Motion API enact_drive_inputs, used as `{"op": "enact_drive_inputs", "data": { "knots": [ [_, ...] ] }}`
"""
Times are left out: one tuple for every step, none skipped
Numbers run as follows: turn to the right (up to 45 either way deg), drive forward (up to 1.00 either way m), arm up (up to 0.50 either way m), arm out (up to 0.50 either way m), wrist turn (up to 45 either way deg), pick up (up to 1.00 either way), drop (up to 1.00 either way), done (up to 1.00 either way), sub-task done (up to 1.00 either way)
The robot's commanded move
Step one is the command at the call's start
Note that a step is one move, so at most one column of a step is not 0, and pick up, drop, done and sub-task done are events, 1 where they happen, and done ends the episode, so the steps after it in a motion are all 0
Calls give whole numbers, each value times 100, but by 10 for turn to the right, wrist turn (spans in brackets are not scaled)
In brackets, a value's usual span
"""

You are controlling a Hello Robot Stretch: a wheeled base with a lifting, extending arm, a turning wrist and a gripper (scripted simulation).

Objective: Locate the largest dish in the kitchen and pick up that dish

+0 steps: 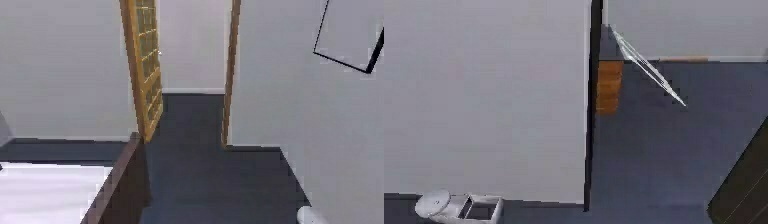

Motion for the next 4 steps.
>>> {"op": "enact_drive_inputs", "data": {
  "knots": [
    [0,100,0,0,0,0,0,0,0],
    [-30,0,0,0,0,0,0,0,0],
    [0,40,0,0,0,0,0,0,0],
    [0,40,0,0,0,0,0,0,0]
  ]
}}
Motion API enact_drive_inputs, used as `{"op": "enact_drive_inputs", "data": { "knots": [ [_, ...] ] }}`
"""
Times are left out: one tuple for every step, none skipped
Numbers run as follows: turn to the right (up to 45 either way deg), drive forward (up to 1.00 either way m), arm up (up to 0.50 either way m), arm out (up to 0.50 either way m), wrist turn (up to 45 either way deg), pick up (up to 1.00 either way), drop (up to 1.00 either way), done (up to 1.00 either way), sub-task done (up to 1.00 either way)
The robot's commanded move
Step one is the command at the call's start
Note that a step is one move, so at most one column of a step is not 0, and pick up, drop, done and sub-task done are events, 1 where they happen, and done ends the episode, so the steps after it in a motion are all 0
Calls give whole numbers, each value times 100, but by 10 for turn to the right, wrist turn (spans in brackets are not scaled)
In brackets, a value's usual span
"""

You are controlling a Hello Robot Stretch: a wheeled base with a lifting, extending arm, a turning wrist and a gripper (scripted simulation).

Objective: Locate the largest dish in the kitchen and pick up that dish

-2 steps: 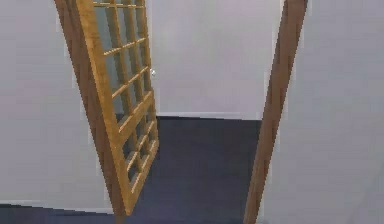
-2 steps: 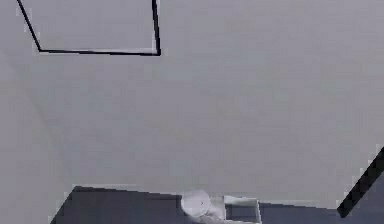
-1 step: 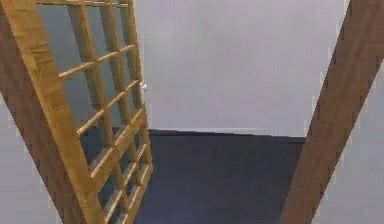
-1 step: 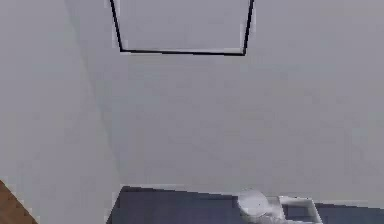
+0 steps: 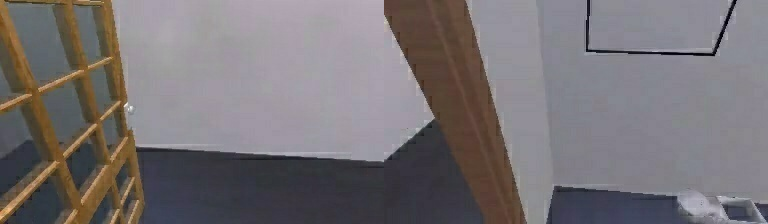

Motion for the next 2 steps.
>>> {"op": "enact_drive_inputs", "data": {
  "knots": [
    [90,0,0,0,0,0,0,0,0],
    [0,40,0,0,0,0,0,0,0]
  ]
}}
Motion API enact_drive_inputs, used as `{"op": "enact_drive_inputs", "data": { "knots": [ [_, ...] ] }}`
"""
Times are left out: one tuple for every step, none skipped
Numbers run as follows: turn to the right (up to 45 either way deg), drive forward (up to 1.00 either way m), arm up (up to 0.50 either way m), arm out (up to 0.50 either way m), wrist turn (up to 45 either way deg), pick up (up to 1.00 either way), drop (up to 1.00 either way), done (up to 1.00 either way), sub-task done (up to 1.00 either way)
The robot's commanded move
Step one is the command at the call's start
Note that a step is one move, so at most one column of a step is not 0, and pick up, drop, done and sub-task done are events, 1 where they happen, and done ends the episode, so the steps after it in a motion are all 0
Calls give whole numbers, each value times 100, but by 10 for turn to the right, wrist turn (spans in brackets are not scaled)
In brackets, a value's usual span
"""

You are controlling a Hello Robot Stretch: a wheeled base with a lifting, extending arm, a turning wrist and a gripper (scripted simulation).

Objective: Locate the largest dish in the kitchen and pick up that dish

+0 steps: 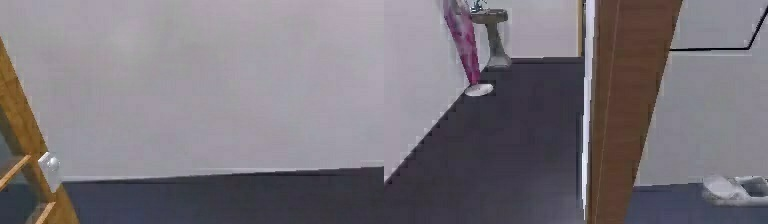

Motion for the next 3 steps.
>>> {"op": "enact_drive_inputs", "data": {
  "knots": [
    [420,0,0,0,0,0,0,0,0],
    [0,25,0,0,0,0,0,0,0],
    [420,0,0,0,0,0,0,0,0]
  ]
}}
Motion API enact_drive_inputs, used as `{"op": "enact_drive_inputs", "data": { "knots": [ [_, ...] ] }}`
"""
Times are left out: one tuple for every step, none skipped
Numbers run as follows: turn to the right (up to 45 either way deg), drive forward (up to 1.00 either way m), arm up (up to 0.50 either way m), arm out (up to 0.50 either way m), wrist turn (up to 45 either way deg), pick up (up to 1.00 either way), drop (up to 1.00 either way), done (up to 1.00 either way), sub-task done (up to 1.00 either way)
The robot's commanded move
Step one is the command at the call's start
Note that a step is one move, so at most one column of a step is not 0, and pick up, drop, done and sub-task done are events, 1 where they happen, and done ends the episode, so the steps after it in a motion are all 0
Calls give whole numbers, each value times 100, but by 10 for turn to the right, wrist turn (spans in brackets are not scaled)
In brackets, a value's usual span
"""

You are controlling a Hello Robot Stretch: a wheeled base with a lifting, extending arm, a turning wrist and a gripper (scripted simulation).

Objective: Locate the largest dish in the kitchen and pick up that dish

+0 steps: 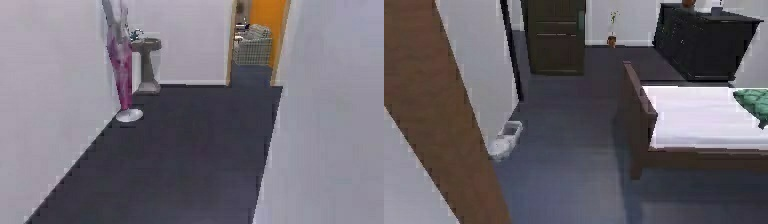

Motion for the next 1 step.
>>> {"op": "enact_drive_inputs", "data": {
  "knots": [
    [0,100,0,0,0,0,0,0,0]
  ]
}}
